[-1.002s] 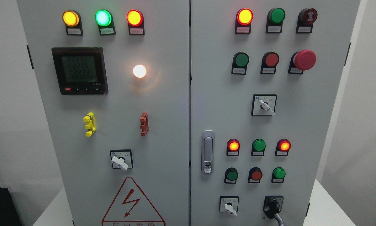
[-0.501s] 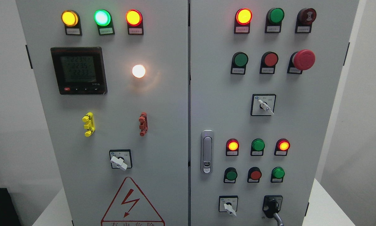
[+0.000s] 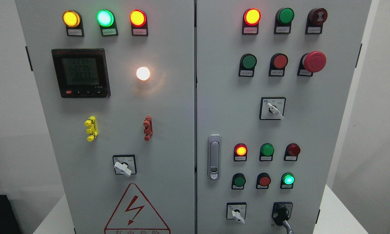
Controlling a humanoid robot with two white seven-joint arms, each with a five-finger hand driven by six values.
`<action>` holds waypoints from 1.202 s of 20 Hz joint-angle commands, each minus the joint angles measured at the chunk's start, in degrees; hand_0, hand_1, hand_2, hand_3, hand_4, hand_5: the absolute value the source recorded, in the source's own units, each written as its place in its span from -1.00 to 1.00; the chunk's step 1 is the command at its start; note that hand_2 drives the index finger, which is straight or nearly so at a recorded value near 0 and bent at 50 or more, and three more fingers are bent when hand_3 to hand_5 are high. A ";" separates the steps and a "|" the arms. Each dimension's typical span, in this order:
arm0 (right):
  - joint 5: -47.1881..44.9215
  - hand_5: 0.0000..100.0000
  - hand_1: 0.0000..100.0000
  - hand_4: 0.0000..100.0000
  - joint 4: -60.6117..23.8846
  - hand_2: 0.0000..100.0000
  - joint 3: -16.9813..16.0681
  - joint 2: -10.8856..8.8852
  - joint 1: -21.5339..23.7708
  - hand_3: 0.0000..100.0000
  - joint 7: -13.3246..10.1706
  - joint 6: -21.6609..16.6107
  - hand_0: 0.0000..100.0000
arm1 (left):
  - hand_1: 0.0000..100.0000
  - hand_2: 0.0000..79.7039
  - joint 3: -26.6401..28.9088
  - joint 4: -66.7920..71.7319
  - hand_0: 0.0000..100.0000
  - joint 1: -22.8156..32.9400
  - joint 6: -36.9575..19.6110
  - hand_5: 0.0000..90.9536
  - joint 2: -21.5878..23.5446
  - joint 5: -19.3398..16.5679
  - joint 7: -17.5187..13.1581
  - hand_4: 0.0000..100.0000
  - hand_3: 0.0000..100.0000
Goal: Trip black knob to open circuit
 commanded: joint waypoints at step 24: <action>-0.21 1.00 -1.00 1.00 -0.06 -1.00 0.70 0.02 -0.40 1.00 0.07 -0.48 -1.00 | -0.22 -1.00 0.00 0.00 -0.76 0.00 0.06 -1.00 0.00 -1.32 0.02 -1.00 -1.00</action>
